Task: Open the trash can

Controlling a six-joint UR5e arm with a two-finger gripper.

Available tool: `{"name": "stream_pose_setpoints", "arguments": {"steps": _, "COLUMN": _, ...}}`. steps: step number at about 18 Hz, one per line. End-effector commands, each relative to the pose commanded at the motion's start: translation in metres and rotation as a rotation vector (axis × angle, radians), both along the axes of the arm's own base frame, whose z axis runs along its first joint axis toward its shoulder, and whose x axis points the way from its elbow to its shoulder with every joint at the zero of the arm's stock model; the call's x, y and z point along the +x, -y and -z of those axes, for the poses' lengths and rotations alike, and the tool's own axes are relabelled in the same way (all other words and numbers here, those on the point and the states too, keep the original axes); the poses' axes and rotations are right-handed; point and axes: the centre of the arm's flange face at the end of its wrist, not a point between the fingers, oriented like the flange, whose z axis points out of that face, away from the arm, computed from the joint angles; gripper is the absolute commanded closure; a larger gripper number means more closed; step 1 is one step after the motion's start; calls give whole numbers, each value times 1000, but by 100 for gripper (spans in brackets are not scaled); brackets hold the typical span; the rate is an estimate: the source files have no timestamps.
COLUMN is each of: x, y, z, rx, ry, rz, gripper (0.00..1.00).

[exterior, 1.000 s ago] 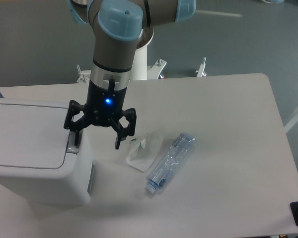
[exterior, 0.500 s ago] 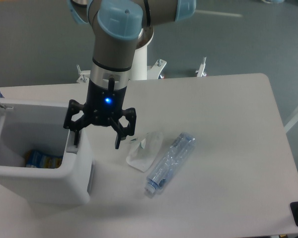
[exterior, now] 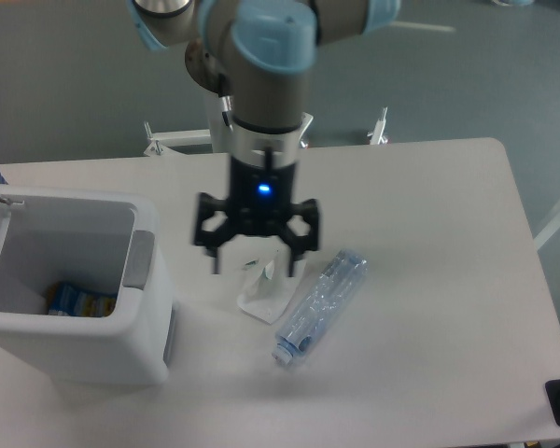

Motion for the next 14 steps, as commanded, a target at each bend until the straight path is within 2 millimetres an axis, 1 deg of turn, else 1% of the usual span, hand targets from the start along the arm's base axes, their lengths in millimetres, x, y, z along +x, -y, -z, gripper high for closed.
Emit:
{"name": "stream_pose_setpoints", "arguments": {"steps": 3, "x": -53, "y": 22, "z": 32, "rx": -76, "ry": -26, "rz": 56, "gripper": 0}}
{"name": "stream_pose_setpoints", "arguments": {"steps": 4, "x": -71, "y": 35, "z": 41, "rx": -126, "ry": -47, "rz": 64, "gripper": 0}}
{"name": "stream_pose_setpoints", "arguments": {"steps": 5, "x": -85, "y": 44, "z": 52, "rx": -175, "ry": -61, "rz": 71, "gripper": 0}}
{"name": "stream_pose_setpoints", "arguments": {"steps": 6, "x": -96, "y": 48, "z": 58, "rx": -214, "ry": -77, "rz": 92, "gripper": 0}}
{"name": "stream_pose_setpoints", "arguments": {"steps": 7, "x": -103, "y": 51, "z": 65, "rx": -241, "ry": -83, "rz": 120, "gripper": 0}}
{"name": "stream_pose_setpoints", "arguments": {"steps": 9, "x": -115, "y": 57, "z": 72, "rx": -263, "ry": -88, "rz": 165, "gripper": 0}}
{"name": "stream_pose_setpoints", "arguments": {"steps": 10, "x": -118, "y": 62, "z": 67, "rx": -265, "ry": -100, "rz": 173, "gripper": 0}}
{"name": "stream_pose_setpoints", "arguments": {"steps": 11, "x": -116, "y": 59, "z": 67, "rx": -266, "ry": -105, "rz": 192, "gripper": 0}}
{"name": "stream_pose_setpoints", "arguments": {"steps": 13, "x": -116, "y": 55, "z": 78, "rx": -285, "ry": -98, "rz": 205, "gripper": 0}}
{"name": "stream_pose_setpoints", "arguments": {"steps": 14, "x": -114, "y": 55, "z": 80, "rx": -300, "ry": -100, "rz": 205, "gripper": 0}}
